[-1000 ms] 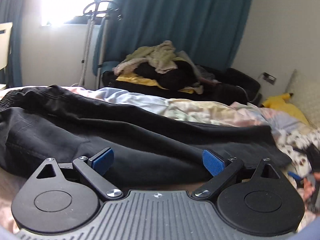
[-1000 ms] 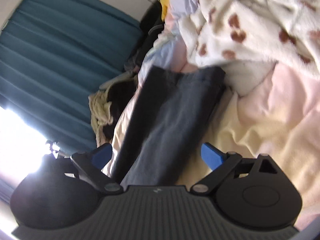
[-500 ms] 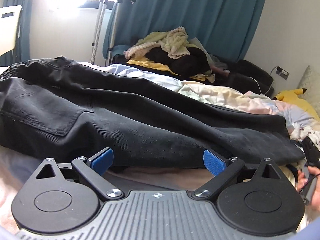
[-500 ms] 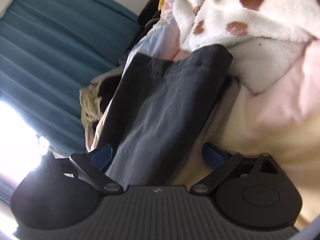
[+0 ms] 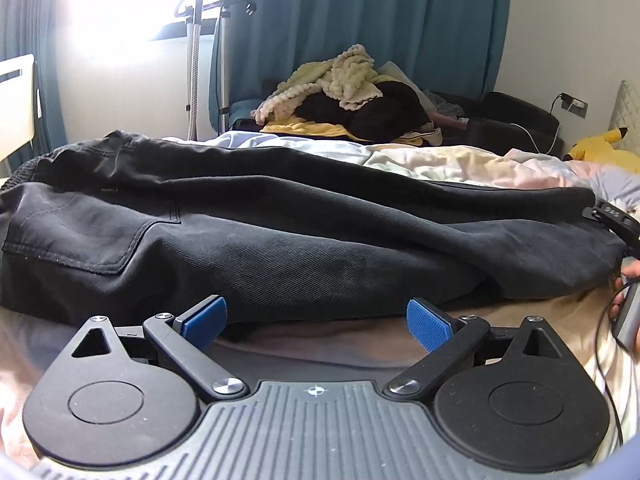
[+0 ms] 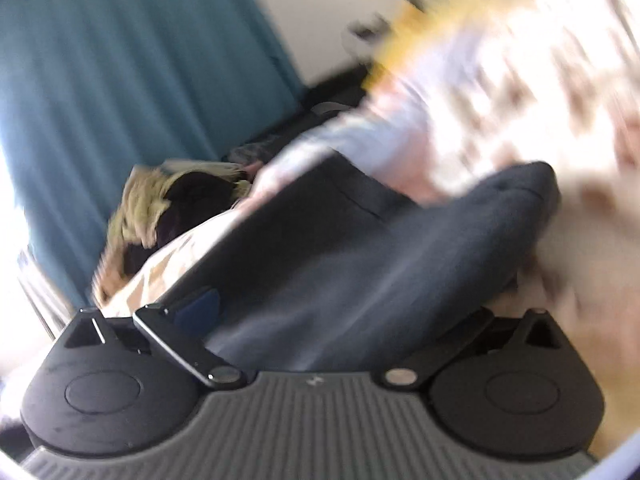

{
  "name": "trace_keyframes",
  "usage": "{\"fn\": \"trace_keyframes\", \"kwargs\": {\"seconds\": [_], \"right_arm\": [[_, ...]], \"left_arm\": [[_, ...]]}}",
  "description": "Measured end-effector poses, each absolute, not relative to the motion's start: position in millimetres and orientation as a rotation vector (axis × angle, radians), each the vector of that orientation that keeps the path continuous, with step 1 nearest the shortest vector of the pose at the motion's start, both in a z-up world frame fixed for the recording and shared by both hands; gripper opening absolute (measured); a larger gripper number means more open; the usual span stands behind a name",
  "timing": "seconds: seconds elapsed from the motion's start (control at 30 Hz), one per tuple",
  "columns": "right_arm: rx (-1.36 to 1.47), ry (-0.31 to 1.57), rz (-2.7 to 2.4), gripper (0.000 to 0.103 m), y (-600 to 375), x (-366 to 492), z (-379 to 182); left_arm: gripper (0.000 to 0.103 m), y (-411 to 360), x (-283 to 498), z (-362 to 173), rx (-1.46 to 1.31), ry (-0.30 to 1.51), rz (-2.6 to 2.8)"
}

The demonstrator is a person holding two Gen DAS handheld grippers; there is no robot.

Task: Fold clothes
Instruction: 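Grasp a pant leg with the right gripper and lift it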

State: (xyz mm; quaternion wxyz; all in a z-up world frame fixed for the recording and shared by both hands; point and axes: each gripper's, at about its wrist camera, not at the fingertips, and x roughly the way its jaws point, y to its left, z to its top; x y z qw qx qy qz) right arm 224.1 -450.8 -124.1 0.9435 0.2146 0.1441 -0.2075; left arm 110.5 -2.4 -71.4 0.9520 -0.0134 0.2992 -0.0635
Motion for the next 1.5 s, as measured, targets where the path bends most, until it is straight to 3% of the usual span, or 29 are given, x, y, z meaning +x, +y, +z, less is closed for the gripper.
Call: {"fn": "trace_keyframes", "kwargs": {"seconds": [0.2, 0.33, 0.47, 0.6, 0.67, 0.8, 0.83, 0.87, 1.2, 1.5], "right_arm": [[0.029, 0.337, -0.395, 0.102, -389.0, 247.2, -112.6], [-0.034, 0.350, -0.381, 0.102, -382.6, 253.0, -123.0], [0.158, 0.333, -0.422, 0.102, -407.3, 234.4, -127.8], [0.717, 0.299, -0.521, 0.101, -471.0, 197.7, -148.3], [0.910, 0.275, -0.538, 0.087, -496.2, 185.1, -164.9], [1.040, 0.216, -0.526, 0.073, -516.4, 177.2, -167.9], [1.051, 0.214, -0.511, 0.030, -520.4, 176.0, -166.4], [1.051, 0.218, -0.488, 0.009, -524.5, 174.1, -164.2], [1.004, 0.095, -0.559, 0.006, -523.9, 114.1, -98.2], [1.087, 0.132, -0.683, 0.006, -548.9, 48.5, -109.1]], "left_arm": [[0.098, -0.3, 111.1, -73.1, -0.050, 0.637, -0.130], [0.098, 0.8, 112.7, -75.2, -0.059, 0.658, -0.128], [0.098, 1.1, 113.9, -78.3, -0.065, 0.677, -0.122], [0.098, -0.1, 114.7, -80.9, -0.059, 0.685, -0.121], [0.098, -0.5, 114.1, -80.9, -0.059, 0.674, -0.142], [0.098, -2.4, 116.1, -81.9, -0.054, 0.656, -0.171], [0.098, -2.9, 116.4, -81.7, -0.053, 0.650, -0.170], [0.098, -3.1, 116.3, -81.7, -0.051, 0.646, -0.163], [0.098, 2.9, 99.7, -69.3, -0.094, 0.566, -0.172], [0.099, -42.1, 125.6, -44.6, -0.102, 0.431, -0.325]]}}
